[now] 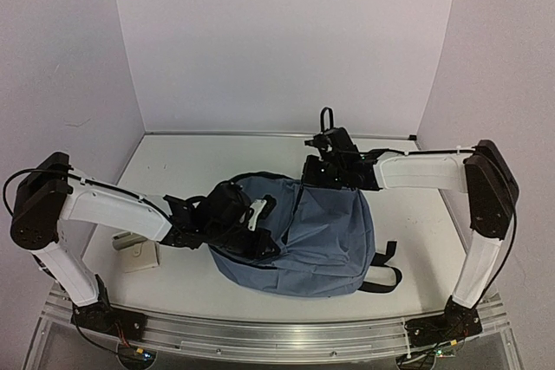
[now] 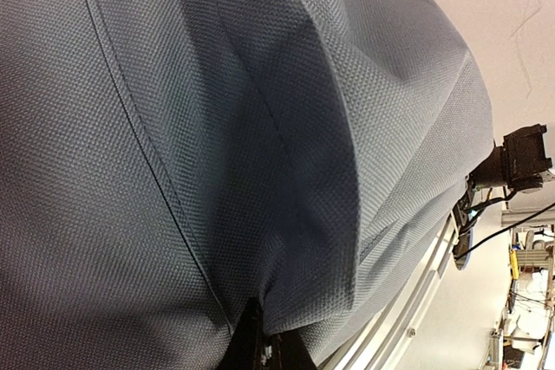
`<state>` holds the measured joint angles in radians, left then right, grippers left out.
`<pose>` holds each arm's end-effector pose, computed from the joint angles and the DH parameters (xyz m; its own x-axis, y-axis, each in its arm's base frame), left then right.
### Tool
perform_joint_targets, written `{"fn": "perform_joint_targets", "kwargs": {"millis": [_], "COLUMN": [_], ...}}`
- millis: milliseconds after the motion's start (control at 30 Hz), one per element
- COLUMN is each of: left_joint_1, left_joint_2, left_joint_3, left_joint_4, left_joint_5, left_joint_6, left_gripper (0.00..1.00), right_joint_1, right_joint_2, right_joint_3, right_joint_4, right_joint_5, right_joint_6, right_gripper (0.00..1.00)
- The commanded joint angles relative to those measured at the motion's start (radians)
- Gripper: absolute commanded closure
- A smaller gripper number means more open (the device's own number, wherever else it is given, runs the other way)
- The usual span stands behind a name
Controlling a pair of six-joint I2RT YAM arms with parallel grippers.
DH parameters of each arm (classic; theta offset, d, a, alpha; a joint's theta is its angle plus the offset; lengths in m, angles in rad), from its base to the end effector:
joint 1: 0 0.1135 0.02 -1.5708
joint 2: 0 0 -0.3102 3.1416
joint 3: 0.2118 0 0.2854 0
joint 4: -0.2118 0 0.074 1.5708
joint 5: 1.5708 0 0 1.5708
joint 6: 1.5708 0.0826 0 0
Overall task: Pack the student bag
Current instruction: Unzip the student bag at the center of the board.
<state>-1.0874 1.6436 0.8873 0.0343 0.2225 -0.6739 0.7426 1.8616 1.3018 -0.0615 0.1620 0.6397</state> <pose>0.1710 -0.3650 0.1729 -0.8270 0.2659 -0.4954 0.5433 0.6048 -0.5823 0.3801 0.3308 0.2228 -0.6847 0.1712 -0.7084 -0.2019 0.8894 0.4101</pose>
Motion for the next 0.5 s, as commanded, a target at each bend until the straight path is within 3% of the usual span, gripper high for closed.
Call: {"fn": "perform_joint_targets", "kwargs": {"millis": [0,133,200,300,367,467], "left_joint_1": [-0.014,-0.014,-0.014,-0.013,-0.014,-0.012], "left_joint_2": [-0.012,-0.025,-0.032,-0.043,-0.055,-0.063], "left_joint_3": [-0.026,0.008,0.041,0.101,0.143,0.203], "left_joint_4": [-0.082,-0.104,-0.127,-0.168,-0.197,-0.245], "left_joint_5": [0.011,-0.011,-0.024,-0.049,-0.078,-0.134], "left_joint_6": [-0.045,-0.056,-0.058,-0.052,-0.046,-0.039], "left_gripper": [1.00,0.97,0.88,0.66,0.52,0.38], "right_joint_1": [-0.051,-0.052,-0.052,-0.052,-0.052,-0.052], "right_joint_2": [0.047,0.024,-0.012,-0.098,-0.164,-0.266], "right_joint_3": [0.030,0.052,0.060,0.047,0.017,-0.026], "right_joint_4": [0.088,0.090,0.091,0.086,0.073,0.032], "right_joint_5": [0.036,-0.110,-0.199,-0.249,-0.241,-0.201], "right_joint_6": [0.012,-0.037,-0.065,-0.081,-0.080,-0.072], "right_gripper": [1.00,1.00,0.95,0.74,0.53,0.38]}}
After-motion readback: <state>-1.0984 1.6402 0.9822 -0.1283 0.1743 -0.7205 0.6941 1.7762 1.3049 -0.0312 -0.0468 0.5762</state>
